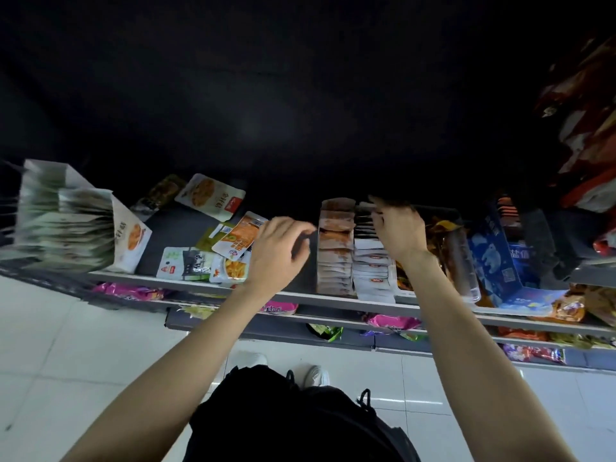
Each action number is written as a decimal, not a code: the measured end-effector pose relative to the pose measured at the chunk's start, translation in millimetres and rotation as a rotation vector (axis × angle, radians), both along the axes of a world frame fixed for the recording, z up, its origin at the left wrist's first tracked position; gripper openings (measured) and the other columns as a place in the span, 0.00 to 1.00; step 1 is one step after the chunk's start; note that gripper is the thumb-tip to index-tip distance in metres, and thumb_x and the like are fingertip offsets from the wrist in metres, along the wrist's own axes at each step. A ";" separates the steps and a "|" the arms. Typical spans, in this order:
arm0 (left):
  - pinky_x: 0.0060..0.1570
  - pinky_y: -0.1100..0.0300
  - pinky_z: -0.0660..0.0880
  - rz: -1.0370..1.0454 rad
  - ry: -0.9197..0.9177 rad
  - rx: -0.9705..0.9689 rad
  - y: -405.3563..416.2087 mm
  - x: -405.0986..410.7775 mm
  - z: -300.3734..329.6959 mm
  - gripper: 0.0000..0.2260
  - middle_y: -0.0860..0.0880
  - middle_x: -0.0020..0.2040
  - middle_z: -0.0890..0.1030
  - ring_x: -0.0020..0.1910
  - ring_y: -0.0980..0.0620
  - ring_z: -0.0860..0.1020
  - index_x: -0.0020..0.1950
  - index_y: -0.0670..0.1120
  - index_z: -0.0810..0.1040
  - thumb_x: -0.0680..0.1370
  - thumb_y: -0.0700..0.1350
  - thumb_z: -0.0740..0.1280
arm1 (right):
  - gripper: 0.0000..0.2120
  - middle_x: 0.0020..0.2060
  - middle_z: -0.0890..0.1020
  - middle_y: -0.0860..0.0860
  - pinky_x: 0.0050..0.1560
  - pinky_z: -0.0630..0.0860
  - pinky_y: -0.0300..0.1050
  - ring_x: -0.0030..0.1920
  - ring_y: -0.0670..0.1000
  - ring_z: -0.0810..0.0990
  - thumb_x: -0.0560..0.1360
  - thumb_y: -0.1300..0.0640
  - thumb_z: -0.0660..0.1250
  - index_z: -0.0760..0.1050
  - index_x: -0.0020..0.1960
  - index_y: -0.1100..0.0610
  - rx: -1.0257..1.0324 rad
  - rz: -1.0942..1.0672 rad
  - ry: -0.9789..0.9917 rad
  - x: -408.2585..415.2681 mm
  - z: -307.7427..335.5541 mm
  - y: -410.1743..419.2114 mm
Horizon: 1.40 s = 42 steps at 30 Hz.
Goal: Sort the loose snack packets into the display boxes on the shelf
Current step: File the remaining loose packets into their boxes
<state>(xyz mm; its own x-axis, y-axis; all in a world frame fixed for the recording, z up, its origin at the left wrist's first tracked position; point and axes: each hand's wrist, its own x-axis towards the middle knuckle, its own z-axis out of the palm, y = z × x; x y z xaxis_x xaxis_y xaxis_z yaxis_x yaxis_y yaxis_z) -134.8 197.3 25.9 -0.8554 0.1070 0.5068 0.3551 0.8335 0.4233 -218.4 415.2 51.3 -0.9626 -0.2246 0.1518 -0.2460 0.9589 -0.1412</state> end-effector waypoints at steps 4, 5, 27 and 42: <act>0.48 0.56 0.76 0.352 -0.254 0.273 -91.8 38.9 -29.2 0.08 0.49 0.47 0.81 0.46 0.52 0.78 0.53 0.43 0.76 0.74 0.42 0.69 | 0.15 0.49 0.81 0.58 0.53 0.78 0.53 0.51 0.60 0.78 0.71 0.70 0.65 0.79 0.56 0.61 -0.267 0.050 0.320 54.0 5.0 -42.6; 0.48 0.57 0.76 0.429 -0.344 0.294 -115.2 44.9 -38.7 0.09 0.48 0.48 0.81 0.47 0.51 0.79 0.54 0.43 0.76 0.74 0.41 0.70 | 0.15 0.49 0.82 0.57 0.51 0.79 0.52 0.51 0.58 0.79 0.70 0.70 0.66 0.79 0.55 0.61 -0.293 0.100 0.279 67.5 -0.8 -61.1; 0.49 0.58 0.70 0.459 -0.972 0.458 -220.5 -35.8 -99.4 0.08 0.43 0.57 0.80 0.56 0.44 0.77 0.55 0.40 0.76 0.79 0.43 0.64 | 0.29 0.76 0.54 0.48 0.72 0.60 0.55 0.75 0.55 0.57 0.80 0.51 0.59 0.49 0.77 0.50 0.032 0.081 -0.694 75.7 -99.0 -254.3; 0.38 0.66 0.79 0.454 -0.548 1.180 -255.0 24.0 2.4 0.10 0.47 0.41 0.82 0.34 0.56 0.82 0.58 0.47 0.73 0.79 0.36 0.63 | 0.33 0.70 0.69 0.52 0.71 0.53 0.50 0.71 0.55 0.64 0.69 0.51 0.74 0.67 0.71 0.50 -0.289 0.352 -0.115 91.7 -53.9 -271.7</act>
<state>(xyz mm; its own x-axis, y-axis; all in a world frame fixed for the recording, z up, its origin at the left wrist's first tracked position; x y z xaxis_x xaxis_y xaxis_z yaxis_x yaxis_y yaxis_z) -110.8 -57.7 28.4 -0.8175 -0.4864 -0.3086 -0.2891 -0.1168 0.9501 -126.7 143.6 -2.6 -0.8497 -0.5046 0.1530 -0.5163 0.7375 -0.4353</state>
